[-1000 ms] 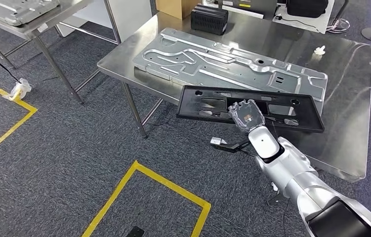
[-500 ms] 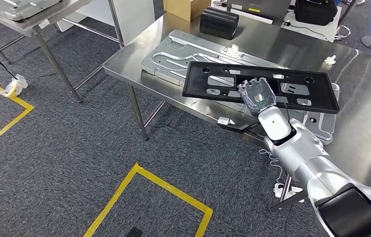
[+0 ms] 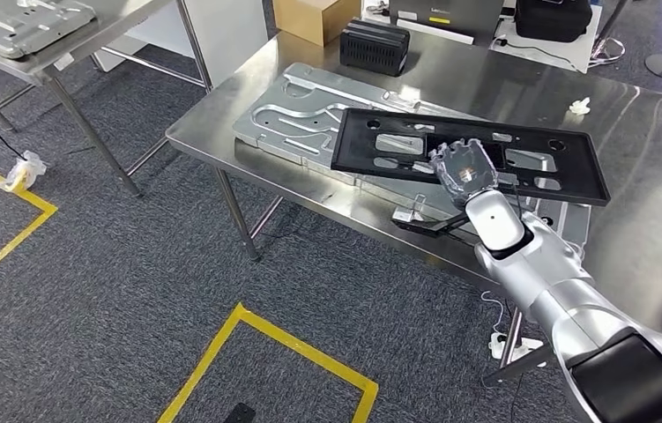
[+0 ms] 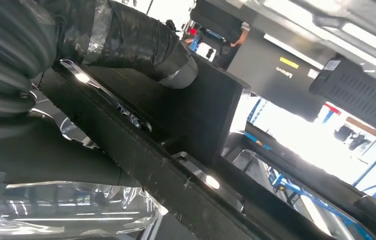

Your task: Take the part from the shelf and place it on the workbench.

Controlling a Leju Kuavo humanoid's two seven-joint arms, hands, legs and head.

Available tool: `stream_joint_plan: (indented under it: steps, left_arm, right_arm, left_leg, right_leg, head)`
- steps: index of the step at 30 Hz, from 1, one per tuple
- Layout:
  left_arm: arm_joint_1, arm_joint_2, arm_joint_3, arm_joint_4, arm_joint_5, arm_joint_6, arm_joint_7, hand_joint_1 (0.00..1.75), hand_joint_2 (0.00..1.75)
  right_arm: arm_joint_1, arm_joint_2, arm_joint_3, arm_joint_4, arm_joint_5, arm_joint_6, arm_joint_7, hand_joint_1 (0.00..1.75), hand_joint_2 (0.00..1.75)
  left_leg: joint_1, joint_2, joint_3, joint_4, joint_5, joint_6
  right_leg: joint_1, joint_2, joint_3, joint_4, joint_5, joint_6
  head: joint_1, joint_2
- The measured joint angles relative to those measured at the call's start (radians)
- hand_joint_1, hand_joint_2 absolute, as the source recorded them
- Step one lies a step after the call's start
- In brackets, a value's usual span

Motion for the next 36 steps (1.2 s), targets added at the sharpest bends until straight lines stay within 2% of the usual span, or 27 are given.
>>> stream_joint_plan:
  steps: [2,3,4,7,9,10,12,13,14,15,17,18,19,21,24,25,26,28,29,30,31,32,33,34,35,36]
  left_arm:
    - [0.0,0.0,0.0,0.0,-0.001,0.0,0.001,0.0,1.75]
    - [0.0,0.0,0.0,0.0,-0.002,0.0,0.001,0.0,1.75]
    - [-0.001,0.0,0.0,0.0,-0.002,0.0,0.002,0.0,1.75]
    - [-0.003,0.0,0.0,0.0,-0.002,0.0,0.002,0.0,1.75]
    - [-0.003,0.0,0.0,0.0,-0.003,0.0,0.002,0.0,1.75]
    - [-0.004,0.0,0.0,0.0,-0.004,-0.001,0.003,0.0,1.75]
    - [-0.006,0.0,0.0,0.0,-0.006,-0.001,0.003,0.0,1.75]
    - [-0.006,0.0,0.0,0.0,-0.007,-0.001,0.003,0.0,1.75]
    - [-0.005,0.0,0.0,0.0,-0.009,-0.002,0.004,0.0,1.75]
    - [-0.003,0.0,0.0,0.0,-0.01,-0.002,0.005,0.0,1.75]
    - [-0.002,0.0,0.0,0.0,-0.012,-0.002,0.006,0.0,1.75]
    - [-0.003,0.0,0.0,0.0,-0.013,-0.002,0.006,0.0,1.75]
    - [-0.005,-0.001,0.0,0.0,-0.013,-0.002,0.006,0.0,1.75]
    - [-0.007,-0.001,0.0,0.0,-0.013,-0.002,0.006,0.0,1.75]
    - [-0.008,-0.001,0.0,0.0,-0.014,-0.002,0.006,0.0,1.75]
    - [-0.008,-0.001,0.0,0.0,-0.014,-0.002,0.006,0.0,1.75]
    - [-0.008,0.0,0.0,0.0,-0.014,-0.002,0.006,0.0,1.75]
    - [-0.008,0.0,0.0,0.0,-0.014,-0.002,0.006,0.0,1.75]
    - [-0.007,0.0,0.0,0.0,-0.014,-0.002,0.006,0.0,1.75]
    - [-0.006,0.0,0.0,0.0,-0.014,-0.002,0.006,0.0,1.75]
    - [-0.006,0.0,0.0,0.0,-0.014,-0.002,0.006,0.0,1.75]
    - [-0.006,0.0,0.0,0.0,-0.014,-0.002,0.006,0.0,1.75]
    - [-0.005,0.0,0.0,0.0,-0.015,-0.002,0.006,0.0,1.75]
    - [-0.006,0.0,0.0,0.0,-0.015,-0.002,0.006,0.0,1.75]
    - [-0.006,0.0,0.0,0.0,-0.015,-0.002,0.006,0.0,1.75]
    - [-0.005,0.0,0.0,0.0,-0.015,-0.002,0.005,0.0,1.75]
  right_arm:
    - [0.003,0.0,0.0,0.0,0.0,0.0,0.0,1.75,1.75]
    - [0.001,0.0,0.0,0.0,0.0,0.0,0.0,1.75,1.75]
    - [0.0,-0.001,0.0,0.0,0.0,0.0,0.0,1.75,1.75]
    - [-0.002,-0.001,0.0,-0.001,-0.001,0.0,0.0,1.75,1.75]
    - [-0.001,-0.002,-0.001,-0.001,-0.002,-0.001,0.0,1.75,1.75]
    - [-0.001,-0.002,-0.002,-0.001,-0.003,-0.001,0.0,1.75,1.75]
    - [0.004,-0.004,-0.002,0.0,-0.004,-0.002,0.0,1.75,1.75]
    - [0.009,-0.006,-0.002,0.001,-0.004,-0.003,0.0,1.75,1.75]
    - [0.015,-0.007,-0.002,0.002,-0.005,-0.003,0.0,1.75,1.75]
    - [0.02,-0.008,-0.002,0.002,-0.006,-0.004,0.0,1.75,1.75]
    - [0.024,-0.009,-0.004,0.002,-0.008,-0.005,0.001,1.75,1.75]
    - [0.024,-0.009,-0.005,0.002,-0.009,-0.007,0.002,1.75,1.75]
    - [0.022,-0.009,-0.006,0.003,-0.01,-0.008,0.002,1.75,1.75]
    - [0.021,-0.009,-0.008,0.003,-0.012,-0.01,0.003,1.75,1.75]
    - [0.022,-0.009,-0.01,0.002,-0.014,-0.012,0.005,1.75,1.75]
    - [0.021,-0.009,-0.011,0.002,-0.014,-0.012,0.006,1.75,1.75]
    - [0.021,-0.009,-0.012,0.002,-0.014,-0.012,0.007,1.75,1.75]
    - [0.023,-0.008,-0.012,0.002,-0.014,-0.013,0.007,1.75,1.75]
    - [0.026,-0.008,-0.012,0.003,-0.014,-0.013,0.007,1.75,1.75]
    - [0.029,-0.008,-0.012,0.003,-0.014,-0.013,0.007,1.75,1.75]
    - [0.03,-0.008,-0.012,0.003,-0.015,-0.013,0.007,1.75,1.75]
    - [0.031,-0.008,-0.012,0.003,-0.015,-0.013,0.007,1.75,1.75]
    - [0.03,-0.008,-0.012,0.003,-0.016,-0.013,0.008,1.75,1.75]
    - [0.029,-0.008,-0.013,0.003,-0.016,-0.014,0.008,1.75,1.75]
    - [0.029,-0.008,-0.013,0.003,-0.016,-0.015,0.008,1.75,1.75]
    - [0.029,-0.008,-0.014,0.004,-0.016,-0.016,0.009,1.75,1.75]
  left_leg:
    - [0.0,0.0,0.043,-0.124,0.09,0.002]
    - [-0.002,-0.001,0.068,-0.182,0.119,0.005]
    - [-0.004,-0.002,0.086,-0.223,0.13,0.008]
    - [-0.007,-0.003,0.1,-0.254,0.113,0.021]
    - [-0.006,-0.003,0.11,-0.265,0.11,0.035]
    - [-0.005,-0.002,0.117,-0.27,0.108,0.041]
    - [-0.007,-0.002,0.126,-0.271,0.1,0.051]
    - [-0.008,-0.003,0.132,-0.27,0.095,0.054]
    - [-0.01,-0.004,0.139,-0.269,0.089,0.055]
    - [-0.011,-0.005,0.146,-0.268,0.082,0.055]
    - [-0.012,-0.006,0.163,-0.264,0.066,0.052]
    - [-0.015,-0.006,0.169,-0.261,0.058,0.049]
    - [-0.016,-0.006,0.172,-0.26,0.052,0.045]
    - [-0.017,-0.006,0.173,-0.26,0.047,0.037]
    - [-0.017,-0.003,0.169,-0.241,0.028,0.02]
    - [-0.016,-0.002,0.152,-0.204,0.01,0.014]
    - [-0.013,-0.001,0.122,-0.147,-0.011,0.009]
    - [-0.007,-0.001,0.042,-0.019,-0.045,0.001]
    - [-0.004,-0.001,0.013,0.016,-0.041,-0.002]
    - [-0.002,-0.001,0.002,0.012,-0.018,-0.003]
    - [0.0,-0.001,0.01,-0.03,0.024,-0.003]
    - [0.001,-0.001,0.032,-0.099,0.073,-0.002]
    - [-0.001,-0.001,0.057,-0.164,0.109,0.0]
    - [-0.003,-0.001,0.078,-0.217,0.129,0.004]
    - [-0.005,-0.001,0.089,-0.245,0.133,0.008]
    - [-0.007,-0.002,0.093,-0.252,0.125,0.012]
  right_leg:
    - [-0.001,0.001,0.019,0.0,-0.015,0.007]
    - [0.0,0.002,0.025,0.001,-0.022,0.012]
    - [0.001,0.003,0.027,0.001,-0.027,0.017]
    - [0.002,0.003,0.026,-0.002,-0.034,0.033]
    - [0.001,0.0,0.016,0.024,-0.051,0.041]
    - [0.001,-0.001,-0.005,0.066,-0.071,0.043]
    - [0.002,-0.002,-0.078,0.194,-0.114,0.042]
    - [0.002,-0.002,-0.116,0.249,-0.122,0.042]
    - [0.002,-0.002,-0.14,0.273,-0.111,0.042]
    - [0.002,-0.002,-0.148,0.26,-0.08,0.04]
    - [0.004,-0.003,-0.12,0.147,0.011,0.033]
    - [0.007,-0.003,-0.1,0.09,0.043,0.028]
    - [0.011,-0.003,-0.082,0.046,0.058,0.024]
    - [0.018,-0.002,-0.069,0.018,0.051,0.017]
    - [0.009,-0.001,-0.052,0.001,0.044,0.007]
    - [0.005,-0.001,-0.043,-0.004,0.042,0.003]
    - [0.004,-0.001,-0.036,-0.006,0.038,-0.001]
    - [0.003,-0.002,-0.025,-0.006,0.029,-0.005]
    - [0.003,-0.001,-0.019,-0.006,0.023,-0.004]
    - [0.002,-0.001,-0.012,-0.005,0.017,-0.003]
    - [0.001,0.0,-0.004,-0.004,0.011,-0.001]
    - [0.001,0.0,0.004,-0.003,0.003,0.002]
    - [0.002,0.0,0.01,-0.002,-0.004,0.007]
    - [0.003,0.001,0.012,-0.001,-0.009,0.012]
    - [0.005,0.002,0.012,-0.001,-0.012,0.018]
    - [0.007,0.002,0.011,-0.003,-0.013,0.023]
  head:
    - [0.0,0.0]
    - [0.0,0.0]
    - [0.0,0.0]
    - [0.0,0.0]
    - [0.0,0.0]
    - [0.0,0.0]
    - [0.001,0.0]
    - [0.001,0.0]
    - [0.001,0.0]
    - [0.001,0.0]
    - [0.001,0.0]
    - [0.0,0.0]
    - [0.0,0.0]
    - [-0.002,0.0]
    - [-0.003,0.0]
    - [-0.004,0.0]
    - [-0.005,0.0]
    - [-0.006,0.0]
    - [-0.006,0.0]
    - [-0.006,0.0]
    - [-0.006,0.0]
    - [-0.006,0.0]
    - [-0.006,0.0]
    - [-0.006,0.0]
    - [-0.006,0.0]
    - [-0.006,0.0]
